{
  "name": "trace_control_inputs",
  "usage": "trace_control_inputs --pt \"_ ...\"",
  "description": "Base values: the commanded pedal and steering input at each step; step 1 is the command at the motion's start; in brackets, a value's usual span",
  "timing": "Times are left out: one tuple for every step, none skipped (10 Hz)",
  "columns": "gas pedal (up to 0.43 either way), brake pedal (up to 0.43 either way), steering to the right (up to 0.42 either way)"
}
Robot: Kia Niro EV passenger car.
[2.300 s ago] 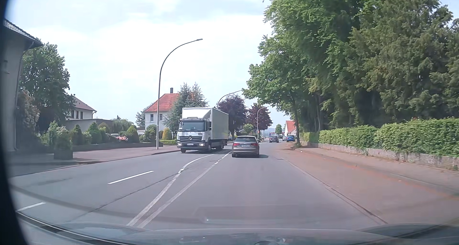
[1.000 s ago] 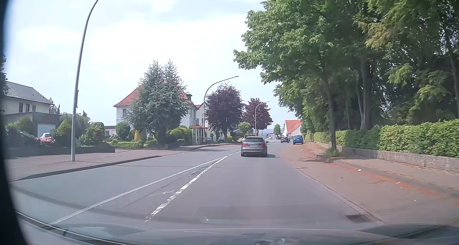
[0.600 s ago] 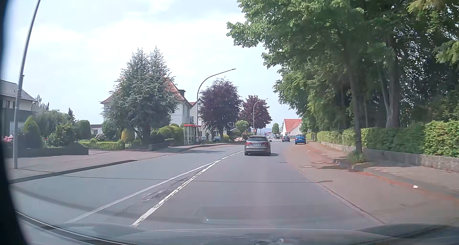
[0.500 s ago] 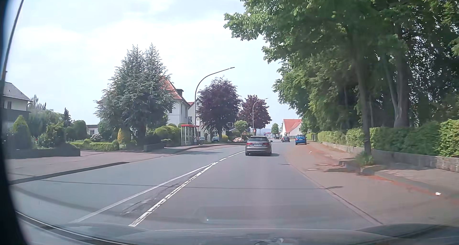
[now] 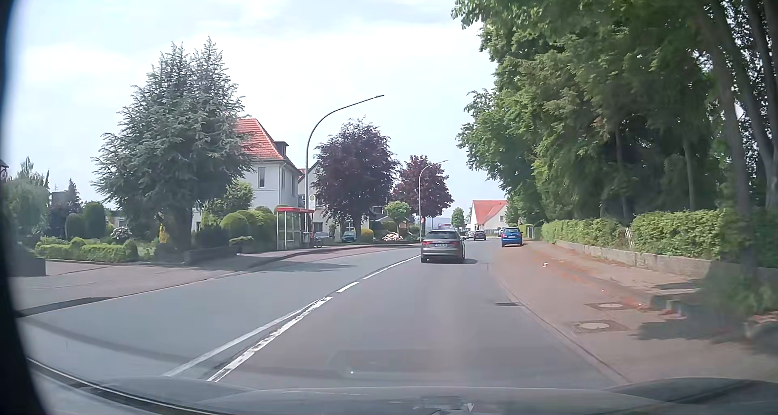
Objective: Follow the waypoints while adhering to traffic rules and regulations
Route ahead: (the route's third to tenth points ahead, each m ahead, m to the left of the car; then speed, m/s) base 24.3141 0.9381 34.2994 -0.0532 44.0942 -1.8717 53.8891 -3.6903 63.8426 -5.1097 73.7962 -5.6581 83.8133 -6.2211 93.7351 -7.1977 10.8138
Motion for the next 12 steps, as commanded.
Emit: trace_control_inputs --pt "0.0 0.0 0.025" --pt "0.0 0.0 0.025" --pt "0.0 0.0 0.027" --pt "0.0 0.0 0.027" --pt "0.0 0.0 0.028" --pt "0.0 0.0 0.028" --pt "0.0 0.0 0.028" --pt "0.0 0.0 0.028" --pt "0.0 0.0 0.028" --pt "0.0 0.0 0.027" --pt "0.0 0.0 0.027" --pt "0.0 0.0 0.025"
